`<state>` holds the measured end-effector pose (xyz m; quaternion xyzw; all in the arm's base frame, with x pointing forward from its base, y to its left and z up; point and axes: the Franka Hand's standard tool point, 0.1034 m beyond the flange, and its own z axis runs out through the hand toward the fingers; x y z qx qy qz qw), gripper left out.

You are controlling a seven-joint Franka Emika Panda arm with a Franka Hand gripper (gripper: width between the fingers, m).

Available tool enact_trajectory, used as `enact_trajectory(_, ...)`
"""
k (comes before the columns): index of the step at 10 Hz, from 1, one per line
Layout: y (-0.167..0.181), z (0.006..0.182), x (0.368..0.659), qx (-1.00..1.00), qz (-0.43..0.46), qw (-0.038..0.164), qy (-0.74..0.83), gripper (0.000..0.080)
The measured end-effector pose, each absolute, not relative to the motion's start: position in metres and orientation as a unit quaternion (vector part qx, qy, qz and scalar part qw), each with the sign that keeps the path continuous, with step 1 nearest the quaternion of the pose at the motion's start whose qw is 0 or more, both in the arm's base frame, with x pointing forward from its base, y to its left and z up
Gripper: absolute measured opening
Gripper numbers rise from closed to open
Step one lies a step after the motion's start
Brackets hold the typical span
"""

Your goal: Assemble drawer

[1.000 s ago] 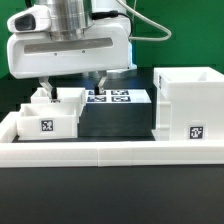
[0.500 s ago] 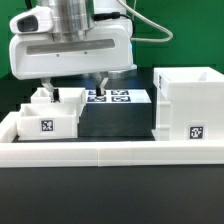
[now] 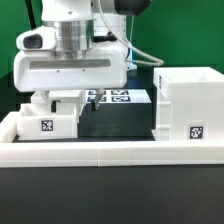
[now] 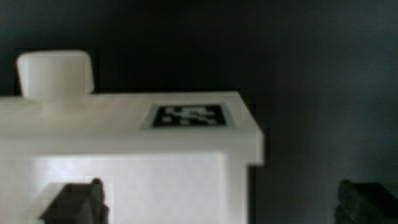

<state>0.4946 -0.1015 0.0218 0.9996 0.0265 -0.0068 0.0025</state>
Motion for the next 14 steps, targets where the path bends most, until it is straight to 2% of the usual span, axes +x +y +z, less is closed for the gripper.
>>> enact_trajectory(3, -0.102, 0.010, 0.491, 0.999, -0.012, 0.007, 0.031, 0.0649)
enact_trajectory(8, -0.102, 0.007, 0.490, 0.999, -0.014, 0.007, 0.042, 0.0635)
enact_trajectory(10, -0.102, 0.007, 0.490, 0.999, -0.014, 0.007, 0.042, 0.0283)
enact_trajectory(11, -0.102, 0.007, 0.490, 0.999, -0.014, 0.007, 0.042, 0.0145)
enact_trajectory(12, -0.101, 0.007, 0.490, 0.999, -0.014, 0.006, 0.042, 0.0145)
enact_trajectory(13, -0.100, 0.007, 0.490, 0.999, -0.015, 0.006, 0.043, 0.0041)
enact_trajectory(14, -0.100, 0.007, 0.490, 0.999, -0.015, 0.006, 0.043, 0.0041)
